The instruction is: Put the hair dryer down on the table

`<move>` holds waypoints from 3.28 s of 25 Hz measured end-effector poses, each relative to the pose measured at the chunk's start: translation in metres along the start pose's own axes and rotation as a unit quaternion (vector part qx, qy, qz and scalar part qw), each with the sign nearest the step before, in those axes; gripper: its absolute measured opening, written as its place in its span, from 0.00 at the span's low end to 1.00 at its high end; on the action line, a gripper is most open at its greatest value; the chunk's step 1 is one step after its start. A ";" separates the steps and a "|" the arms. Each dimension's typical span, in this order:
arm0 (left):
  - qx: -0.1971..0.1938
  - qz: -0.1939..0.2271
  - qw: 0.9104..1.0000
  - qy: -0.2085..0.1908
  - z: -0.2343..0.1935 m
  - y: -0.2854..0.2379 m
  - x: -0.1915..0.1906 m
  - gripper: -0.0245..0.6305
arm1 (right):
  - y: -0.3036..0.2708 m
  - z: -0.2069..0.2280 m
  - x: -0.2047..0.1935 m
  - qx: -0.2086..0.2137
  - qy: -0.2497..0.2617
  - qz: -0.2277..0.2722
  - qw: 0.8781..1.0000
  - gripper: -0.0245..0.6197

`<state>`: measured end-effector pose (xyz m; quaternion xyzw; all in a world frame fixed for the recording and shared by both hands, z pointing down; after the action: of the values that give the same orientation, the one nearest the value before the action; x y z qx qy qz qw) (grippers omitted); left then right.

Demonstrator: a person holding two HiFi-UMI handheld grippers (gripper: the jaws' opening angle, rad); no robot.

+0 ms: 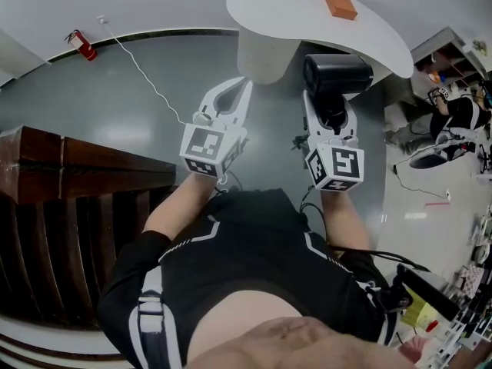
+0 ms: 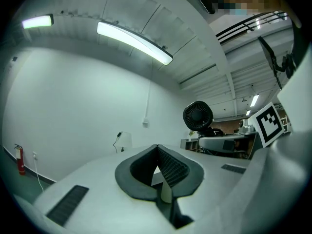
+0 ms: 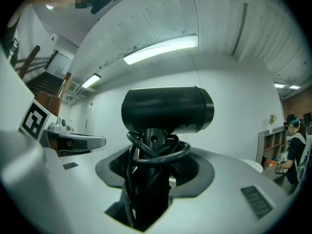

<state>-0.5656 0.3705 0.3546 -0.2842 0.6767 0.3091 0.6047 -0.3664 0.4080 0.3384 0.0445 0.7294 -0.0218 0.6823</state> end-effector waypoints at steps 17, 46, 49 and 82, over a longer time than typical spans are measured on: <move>-0.003 -0.003 1.000 -0.025 -0.004 -0.083 -0.005 0.08 | -0.057 0.066 -0.005 0.011 0.005 0.010 1.000 0.40; 0.068 -0.035 0.997 -0.025 0.030 -0.352 -0.022 0.09 | -0.184 0.314 -0.023 0.060 -0.007 0.009 0.998 0.40; 0.061 -0.033 0.997 -0.033 0.037 -0.374 -0.019 0.09 | -0.190 0.333 -0.023 0.058 -0.005 0.011 0.998 0.40; -0.039 -0.019 0.999 -0.015 -0.118 -0.620 -0.032 0.08 | -0.426 0.423 -0.050 -0.040 0.007 -0.027 0.999 0.40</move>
<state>-0.1674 -0.1207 0.3495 -0.3158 0.6497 0.3284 0.6085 0.0166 -0.0566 0.3473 -0.0020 0.7352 -0.0106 0.6778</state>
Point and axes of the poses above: the fingertips, and each gripper's own axes: y backward along the fingers, z to its right, x out of its top, the point moved 7 cm from there along y, backward along the fingers, and after that the axes turned 9 degrees about -x, right-handed, at the moved point
